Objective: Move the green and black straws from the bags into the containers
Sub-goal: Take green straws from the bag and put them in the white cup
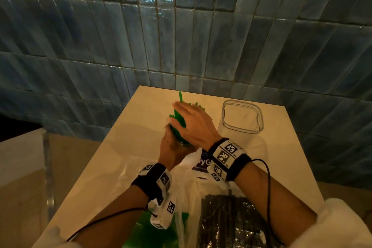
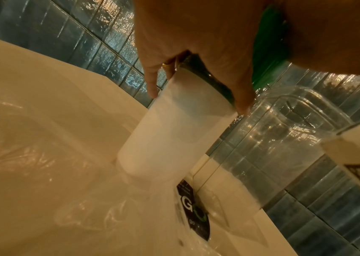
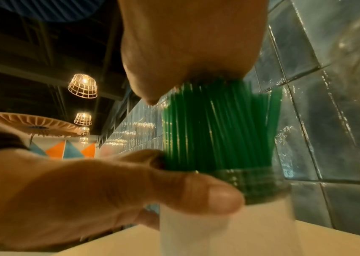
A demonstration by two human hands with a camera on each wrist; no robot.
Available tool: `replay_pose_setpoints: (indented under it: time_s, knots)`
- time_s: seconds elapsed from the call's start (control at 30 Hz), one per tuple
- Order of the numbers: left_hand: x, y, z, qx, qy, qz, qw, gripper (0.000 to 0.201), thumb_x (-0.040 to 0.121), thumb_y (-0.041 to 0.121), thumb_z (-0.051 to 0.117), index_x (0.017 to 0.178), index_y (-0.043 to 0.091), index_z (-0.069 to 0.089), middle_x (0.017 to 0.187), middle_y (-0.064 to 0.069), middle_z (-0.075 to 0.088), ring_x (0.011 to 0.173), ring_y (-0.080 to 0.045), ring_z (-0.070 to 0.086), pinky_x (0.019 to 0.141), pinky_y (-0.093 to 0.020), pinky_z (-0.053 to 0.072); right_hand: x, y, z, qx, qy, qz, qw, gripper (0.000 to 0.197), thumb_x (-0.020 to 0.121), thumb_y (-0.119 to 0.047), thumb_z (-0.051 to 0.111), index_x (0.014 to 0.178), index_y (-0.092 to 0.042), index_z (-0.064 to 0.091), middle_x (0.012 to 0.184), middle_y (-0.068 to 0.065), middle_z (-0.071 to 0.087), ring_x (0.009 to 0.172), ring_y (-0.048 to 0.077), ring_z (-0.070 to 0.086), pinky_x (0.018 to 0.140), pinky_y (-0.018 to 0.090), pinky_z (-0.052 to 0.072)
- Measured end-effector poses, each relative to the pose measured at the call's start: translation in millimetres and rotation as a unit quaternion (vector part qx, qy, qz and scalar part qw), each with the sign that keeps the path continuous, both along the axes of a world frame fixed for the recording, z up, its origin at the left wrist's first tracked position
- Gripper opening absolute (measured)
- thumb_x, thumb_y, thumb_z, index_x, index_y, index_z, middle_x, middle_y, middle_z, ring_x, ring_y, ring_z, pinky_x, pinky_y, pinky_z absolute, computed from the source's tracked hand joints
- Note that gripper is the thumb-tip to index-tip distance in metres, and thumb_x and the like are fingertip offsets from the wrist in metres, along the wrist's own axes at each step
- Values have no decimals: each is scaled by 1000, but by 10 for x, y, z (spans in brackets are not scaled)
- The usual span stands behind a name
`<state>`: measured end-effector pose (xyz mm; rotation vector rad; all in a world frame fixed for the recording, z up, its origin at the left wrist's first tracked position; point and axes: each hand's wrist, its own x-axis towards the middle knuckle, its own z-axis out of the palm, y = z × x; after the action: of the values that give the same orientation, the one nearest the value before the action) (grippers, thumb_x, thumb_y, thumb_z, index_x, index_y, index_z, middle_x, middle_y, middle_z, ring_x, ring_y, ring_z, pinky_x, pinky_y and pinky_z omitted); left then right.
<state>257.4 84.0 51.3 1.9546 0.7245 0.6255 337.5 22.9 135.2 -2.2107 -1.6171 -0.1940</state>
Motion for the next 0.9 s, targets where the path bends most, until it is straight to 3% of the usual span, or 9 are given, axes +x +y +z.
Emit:
replay_pose_setpoints:
  time_s: [0.1, 0.17, 0.23, 0.37, 0.47, 0.57, 0.7, 0.8, 0.9]
  knots:
    - [-10, -3, -20, 8, -3, -7, 1000, 96, 59, 25, 88, 134, 8, 29, 120, 6, 46, 101, -4, 45, 70, 7, 33, 20, -42, -19, -22, -16, 1, 1000, 61, 91, -60, 37, 136, -18, 46, 147, 5, 39, 131, 24, 40, 110, 38, 27]
    - [-15, -15, 3, 0, 2, 0, 1000, 95, 59, 28, 88, 132, 11, 29, 119, 7, 48, 99, -4, 47, 67, 3, 38, 5, -55, 35, 64, -51, -12, 997, 49, 88, -53, 50, 118, -16, 60, 136, 10, 47, 107, 25, 57, 89, 37, 47]
    - [-8, -30, 25, -19, 6, 9, 1000, 93, 58, 30, 88, 129, 14, 31, 121, 5, 50, 101, -8, 51, 70, -5, 41, 8, -50, 98, 152, -66, -25, 986, 37, 84, -42, 60, 107, -13, 62, 125, 13, 52, 89, 21, 60, 67, 27, 51]
    - [-3, -48, 22, -34, 8, 13, 999, 91, 54, 33, 89, 125, 16, 33, 123, -2, 53, 107, -18, 55, 84, -25, 47, 32, 1, 148, 176, -23, -5, 984, 14, 87, -11, 61, 100, -7, 63, 113, 14, 54, 73, 20, 61, 56, 27, 56]
    - [3, -35, -13, -29, 6, 16, 999, 91, 53, 35, 89, 124, 18, 34, 121, -1, 54, 105, -16, 55, 85, -26, 48, 33, -24, 118, 185, -1, -12, 983, 10, 90, -8, 56, 97, -6, 63, 110, 15, 54, 72, 21, 61, 60, 30, 57]
    - [3, -30, -31, -24, 3, 15, 1000, 90, 52, 37, 88, 123, 19, 34, 120, 0, 54, 104, -15, 55, 82, -25, 47, 13, -26, 122, 229, -40, -43, 972, 26, 93, -25, 47, 107, -12, 64, 117, 12, 57, 94, 22, 59, 79, 29, 50]
    - [12, -23, -26, -45, 5, 12, 999, 88, 56, 32, 87, 123, 20, 33, 121, 3, 52, 105, -13, 53, 80, -20, 42, 24, 1, 110, 39, 17, -33, 999, 58, 97, -50, 29, 142, -14, 36, 151, 6, 31, 136, 22, 33, 110, 33, 21]
    - [9, -19, -9, -28, 12, 6, 1000, 90, 57, 29, 88, 127, 16, 32, 118, 8, 48, 102, -7, 48, 74, -7, 38, 56, -30, 14, -77, -15, -44, 996, 72, 92, -62, 17, 140, -14, 40, 153, 2, 29, 141, 19, 25, 116, 37, 6]
    - [-24, 4, -2, -16, -8, -15, 1000, 91, 58, 27, 88, 128, 16, 31, 122, 5, 48, 106, -9, 49, 73, -4, 42, 48, -111, 39, -59, -17, -34, 998, 71, 89, -63, 15, 140, -20, 41, 153, -2, 29, 144, 15, 16, 114, 40, -11]
